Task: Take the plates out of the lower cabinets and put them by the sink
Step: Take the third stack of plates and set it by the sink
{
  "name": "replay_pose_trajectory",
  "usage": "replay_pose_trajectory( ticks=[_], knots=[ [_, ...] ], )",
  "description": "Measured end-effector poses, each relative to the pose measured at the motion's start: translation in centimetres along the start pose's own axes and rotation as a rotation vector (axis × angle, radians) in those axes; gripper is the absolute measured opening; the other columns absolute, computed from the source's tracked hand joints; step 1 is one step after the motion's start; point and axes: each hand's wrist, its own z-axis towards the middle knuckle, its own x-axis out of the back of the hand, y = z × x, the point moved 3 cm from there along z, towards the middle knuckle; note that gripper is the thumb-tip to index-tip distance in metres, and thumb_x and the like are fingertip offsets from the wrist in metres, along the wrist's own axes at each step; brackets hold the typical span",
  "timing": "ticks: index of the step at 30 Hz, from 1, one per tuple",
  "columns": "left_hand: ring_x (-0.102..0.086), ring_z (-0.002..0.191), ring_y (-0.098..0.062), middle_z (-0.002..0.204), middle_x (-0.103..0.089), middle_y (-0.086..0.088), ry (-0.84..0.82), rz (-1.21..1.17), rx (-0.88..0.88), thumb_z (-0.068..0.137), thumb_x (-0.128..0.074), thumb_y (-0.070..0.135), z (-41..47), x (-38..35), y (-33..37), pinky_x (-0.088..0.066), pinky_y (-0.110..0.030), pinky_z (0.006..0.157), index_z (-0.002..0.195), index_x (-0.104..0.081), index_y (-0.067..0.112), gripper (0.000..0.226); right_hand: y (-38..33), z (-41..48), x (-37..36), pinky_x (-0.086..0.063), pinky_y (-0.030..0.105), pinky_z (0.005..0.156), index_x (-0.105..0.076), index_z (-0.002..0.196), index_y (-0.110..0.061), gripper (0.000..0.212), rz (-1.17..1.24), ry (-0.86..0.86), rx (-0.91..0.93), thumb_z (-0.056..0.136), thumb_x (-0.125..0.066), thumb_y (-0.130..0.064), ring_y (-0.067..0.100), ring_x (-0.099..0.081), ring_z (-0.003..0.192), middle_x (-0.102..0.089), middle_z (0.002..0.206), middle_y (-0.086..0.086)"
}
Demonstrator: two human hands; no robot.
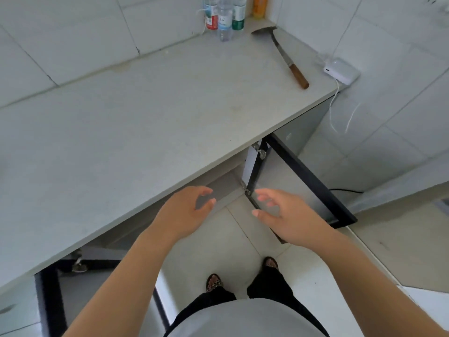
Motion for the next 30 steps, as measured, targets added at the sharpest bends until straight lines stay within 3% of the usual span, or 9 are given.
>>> replay_pose_trajectory(
  ticks=[7,15,23,27,30],
  knots=[
    [-0.048,0.121,-0.006,0.132,-0.052,0.011,0.075,-0.023,0.14,0.092,-0.046,0.044,2.0,-2.4,2.9,-0.036,-0.023,0.1,0.128,-0.05,0.031,0.038,2.1,4.9,3.9,-0.031,0.017,0.089,-0.039,0.136,-0.03,0.051,-0.046,-0.131,0.171,0.089,-0.054,-0.042,0.0,-0.046,0.115,-0.051,0.126,-0.015],
    [-0.044,0.124,-0.005,0.135,-0.047,0.015,0.065,0.011,0.182,0.092,-0.043,0.047,5.4,-6.2,4.0,-0.035,-0.024,0.101,0.13,-0.046,0.034,0.04,6.9,9.9,4.1,-0.033,0.02,0.093,-0.042,0.133,-0.029,0.047,-0.061,-0.223,0.179,0.089,-0.055,-0.039,0.005,-0.046,0.117,-0.052,0.127,-0.012],
    [-0.046,0.123,-0.009,0.135,-0.05,0.009,0.085,0.071,0.145,0.093,-0.045,0.042,14.3,-11.4,-2.8,-0.034,-0.02,0.094,0.13,-0.048,0.028,0.04,12.3,18.8,-3.0,-0.038,0.024,0.093,-0.041,0.135,-0.027,0.049,-0.06,-0.139,0.191,0.089,-0.054,-0.04,0.008,-0.048,0.116,-0.052,0.129,-0.009],
    [-0.05,0.12,-0.015,0.135,-0.051,0.003,0.097,0.101,0.111,0.092,-0.047,0.041,20.4,-15.0,-7.5,-0.041,-0.03,0.097,0.13,-0.05,0.024,0.042,15.8,24.6,-7.2,-0.041,0.027,0.094,-0.043,0.134,-0.024,0.05,-0.051,-0.077,0.224,0.089,-0.055,-0.04,0.012,-0.05,0.117,-0.054,0.129,-0.006],
    [-0.05,0.119,-0.018,0.134,-0.049,0.001,0.131,0.121,0.073,0.092,-0.048,0.039,25.5,-17.6,-11.4,-0.042,-0.031,0.098,0.128,-0.051,0.026,0.039,19.0,29.6,-10.6,-0.038,0.022,0.087,-0.043,0.134,-0.023,0.05,-0.046,-0.02,0.234,0.089,-0.054,-0.041,0.011,-0.05,0.116,-0.053,0.13,-0.006]
  ],
)
